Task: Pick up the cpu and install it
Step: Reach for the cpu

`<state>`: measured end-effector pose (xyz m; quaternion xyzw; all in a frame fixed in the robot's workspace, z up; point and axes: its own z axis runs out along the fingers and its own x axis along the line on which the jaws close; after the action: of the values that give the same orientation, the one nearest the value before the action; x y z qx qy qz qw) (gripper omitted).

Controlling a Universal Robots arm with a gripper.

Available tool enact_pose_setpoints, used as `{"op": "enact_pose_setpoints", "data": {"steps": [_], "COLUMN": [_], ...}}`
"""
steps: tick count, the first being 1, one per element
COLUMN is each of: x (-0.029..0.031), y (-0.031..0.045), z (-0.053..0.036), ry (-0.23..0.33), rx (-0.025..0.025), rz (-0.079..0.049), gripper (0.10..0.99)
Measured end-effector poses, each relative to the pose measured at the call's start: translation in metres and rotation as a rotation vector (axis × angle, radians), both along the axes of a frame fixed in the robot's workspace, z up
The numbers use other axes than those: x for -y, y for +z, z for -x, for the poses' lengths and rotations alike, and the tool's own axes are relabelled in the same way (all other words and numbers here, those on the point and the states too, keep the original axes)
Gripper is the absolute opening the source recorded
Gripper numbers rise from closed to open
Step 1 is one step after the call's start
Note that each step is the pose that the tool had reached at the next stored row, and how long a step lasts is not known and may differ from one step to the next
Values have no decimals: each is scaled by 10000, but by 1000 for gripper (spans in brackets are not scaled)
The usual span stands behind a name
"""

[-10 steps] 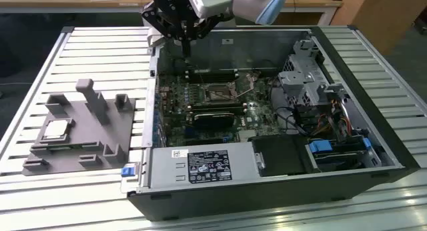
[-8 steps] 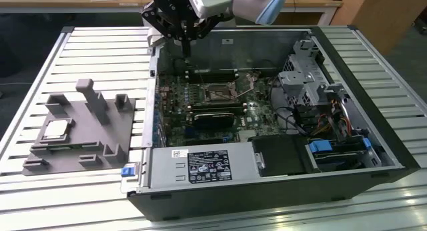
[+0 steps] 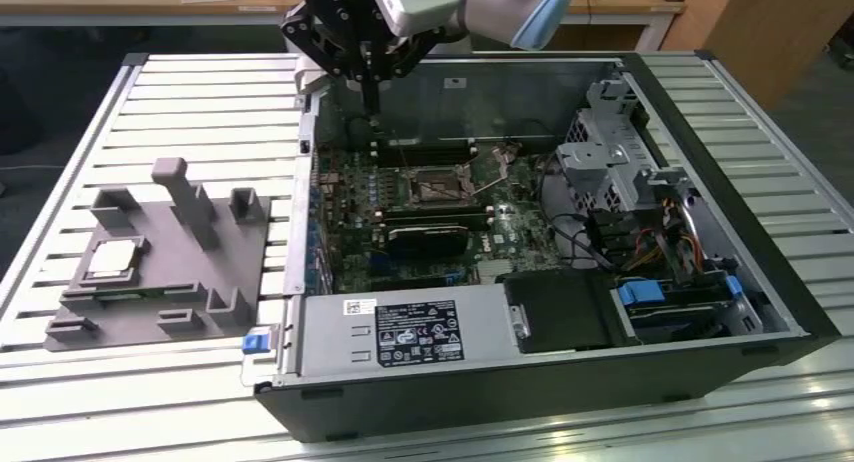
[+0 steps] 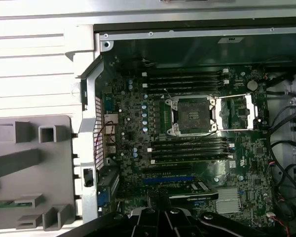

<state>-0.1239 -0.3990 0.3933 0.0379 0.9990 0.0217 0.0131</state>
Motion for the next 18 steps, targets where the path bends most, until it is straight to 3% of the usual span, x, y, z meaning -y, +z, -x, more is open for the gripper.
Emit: {"op": "enact_pose_setpoints", "data": {"steps": [18], "x": [0], "y": [0], "z": [61], "ry": [0], "rx": [0], "rz": [0], "gripper": [106]}}
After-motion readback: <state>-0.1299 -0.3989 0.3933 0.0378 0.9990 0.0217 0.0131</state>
